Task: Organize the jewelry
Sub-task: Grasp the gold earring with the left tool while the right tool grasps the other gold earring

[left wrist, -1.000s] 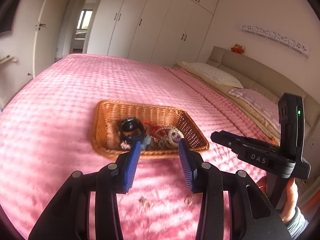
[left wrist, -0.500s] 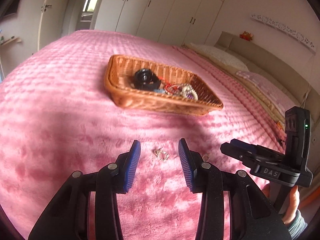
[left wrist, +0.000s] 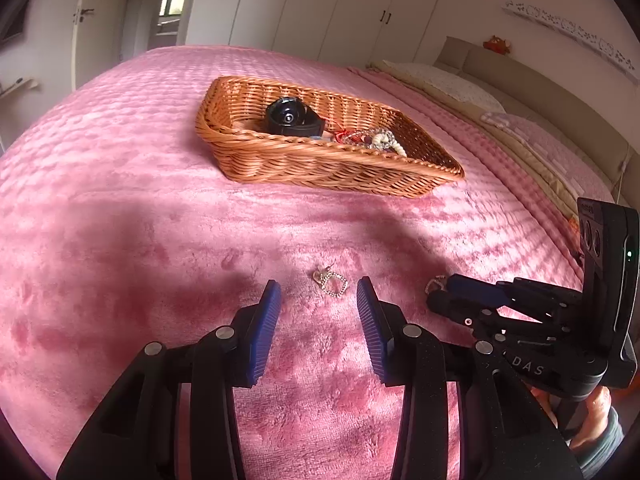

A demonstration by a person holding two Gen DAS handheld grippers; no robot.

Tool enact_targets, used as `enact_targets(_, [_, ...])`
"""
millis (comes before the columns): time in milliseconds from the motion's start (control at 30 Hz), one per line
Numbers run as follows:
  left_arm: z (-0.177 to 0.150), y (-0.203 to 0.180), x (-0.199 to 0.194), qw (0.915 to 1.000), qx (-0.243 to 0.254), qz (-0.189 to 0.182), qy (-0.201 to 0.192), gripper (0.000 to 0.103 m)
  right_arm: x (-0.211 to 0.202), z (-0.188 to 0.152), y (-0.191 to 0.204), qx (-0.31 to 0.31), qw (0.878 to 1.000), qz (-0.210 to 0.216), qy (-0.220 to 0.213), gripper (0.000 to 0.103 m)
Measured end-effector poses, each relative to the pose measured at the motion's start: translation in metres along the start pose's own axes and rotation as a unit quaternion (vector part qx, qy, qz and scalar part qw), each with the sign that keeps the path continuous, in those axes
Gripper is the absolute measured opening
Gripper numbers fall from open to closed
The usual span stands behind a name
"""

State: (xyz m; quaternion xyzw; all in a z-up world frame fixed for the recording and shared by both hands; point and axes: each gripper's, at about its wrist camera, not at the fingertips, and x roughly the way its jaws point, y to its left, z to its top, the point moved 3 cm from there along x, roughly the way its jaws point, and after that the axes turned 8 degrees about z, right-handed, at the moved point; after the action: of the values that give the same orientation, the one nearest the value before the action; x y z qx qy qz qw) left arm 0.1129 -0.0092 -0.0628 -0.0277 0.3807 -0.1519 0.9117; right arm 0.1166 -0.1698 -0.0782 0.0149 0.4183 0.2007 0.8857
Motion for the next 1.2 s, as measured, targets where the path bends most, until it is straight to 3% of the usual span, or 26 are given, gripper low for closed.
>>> enact_targets(267, [-0.006, -0.013, 0.008, 0.9991, 0.037, 0.012, 0.016, 0.038, 0.013, 0.009, -0.003, 0.001, 1.000, -0.012, 0.015, 0.028])
enact_targets(333, [-0.007, -0.018, 0.011, 0.9985, 0.048, 0.017, 0.022, 0.038, 0.013, 0.009, -0.003, -0.003, 1.000, -0.018, 0.014, 0.017])
enact_targets(700, [0.008, -0.034, 0.041, 0.9913, 0.093, 0.078, 0.050, 0.038, 0.008, 0.008, -0.013, 0.008, 1.000, 0.002, 0.009, 0.016])
enact_targets(767, [0.008, -0.036, 0.041, 0.9913, 0.096, 0.078, 0.046, 0.033, 0.008, 0.007, -0.013, 0.009, 1.000, 0.004, 0.008, 0.016])
enact_targets(833, [0.006, -0.035, 0.039, 0.9916, 0.097, 0.076, 0.041, 0.020, 0.007, 0.007, -0.012, 0.005, 1.000, -0.001, 0.007, 0.016])
enact_targets(1200, [0.002, -0.031, 0.024, 0.9949, 0.084, 0.055, 0.009, 0.018, -0.007, 0.007, -0.005, -0.009, 1.000, 0.009, -0.019, 0.016])
